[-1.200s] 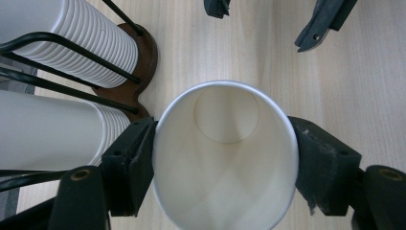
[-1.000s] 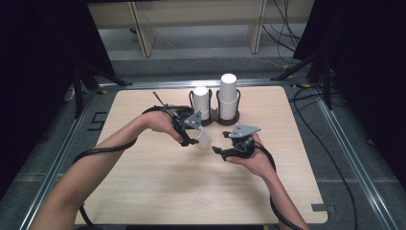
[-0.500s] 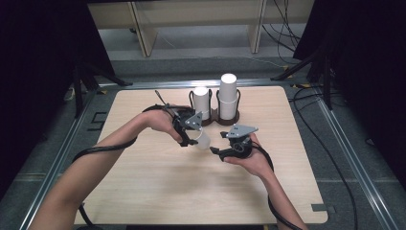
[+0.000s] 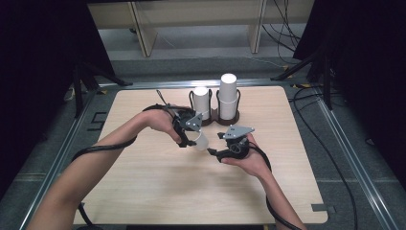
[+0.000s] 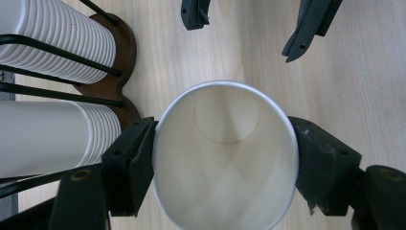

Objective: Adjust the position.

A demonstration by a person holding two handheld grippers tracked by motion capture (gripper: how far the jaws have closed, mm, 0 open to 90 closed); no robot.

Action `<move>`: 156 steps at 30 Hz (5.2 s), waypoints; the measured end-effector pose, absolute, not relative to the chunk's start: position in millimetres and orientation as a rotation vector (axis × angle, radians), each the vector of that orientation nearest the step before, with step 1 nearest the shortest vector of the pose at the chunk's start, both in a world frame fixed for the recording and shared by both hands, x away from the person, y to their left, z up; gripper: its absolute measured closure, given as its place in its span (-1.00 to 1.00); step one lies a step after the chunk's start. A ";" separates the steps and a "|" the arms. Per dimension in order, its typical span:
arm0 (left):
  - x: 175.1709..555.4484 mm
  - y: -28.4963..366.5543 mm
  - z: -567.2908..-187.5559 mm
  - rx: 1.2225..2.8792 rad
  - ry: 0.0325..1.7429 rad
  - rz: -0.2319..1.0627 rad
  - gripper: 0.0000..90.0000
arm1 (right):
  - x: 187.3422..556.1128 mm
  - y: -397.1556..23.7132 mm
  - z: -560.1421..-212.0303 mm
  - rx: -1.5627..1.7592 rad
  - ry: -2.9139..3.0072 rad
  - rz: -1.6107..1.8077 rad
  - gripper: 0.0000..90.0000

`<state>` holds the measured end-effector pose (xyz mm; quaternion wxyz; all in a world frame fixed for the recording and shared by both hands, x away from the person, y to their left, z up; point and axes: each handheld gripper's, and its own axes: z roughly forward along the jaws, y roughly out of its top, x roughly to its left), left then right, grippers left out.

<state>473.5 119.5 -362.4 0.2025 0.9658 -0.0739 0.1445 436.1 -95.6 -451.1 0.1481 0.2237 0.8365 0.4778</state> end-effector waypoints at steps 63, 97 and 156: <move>462.6 107.9 -357.7 2.712 -0.317 0.347 -0.37 | 435.1 -68.4 -456.3 0.519 2.439 1.364 -0.48; 458.1 105.6 -353.0 2.694 -0.371 0.318 -0.37 | 433.2 -58.9 -460.4 0.478 2.472 1.369 -0.43; 459.3 122.0 -345.2 2.503 -0.184 0.488 -0.96 | 433.1 -81.1 -465.3 0.576 2.389 1.407 -0.24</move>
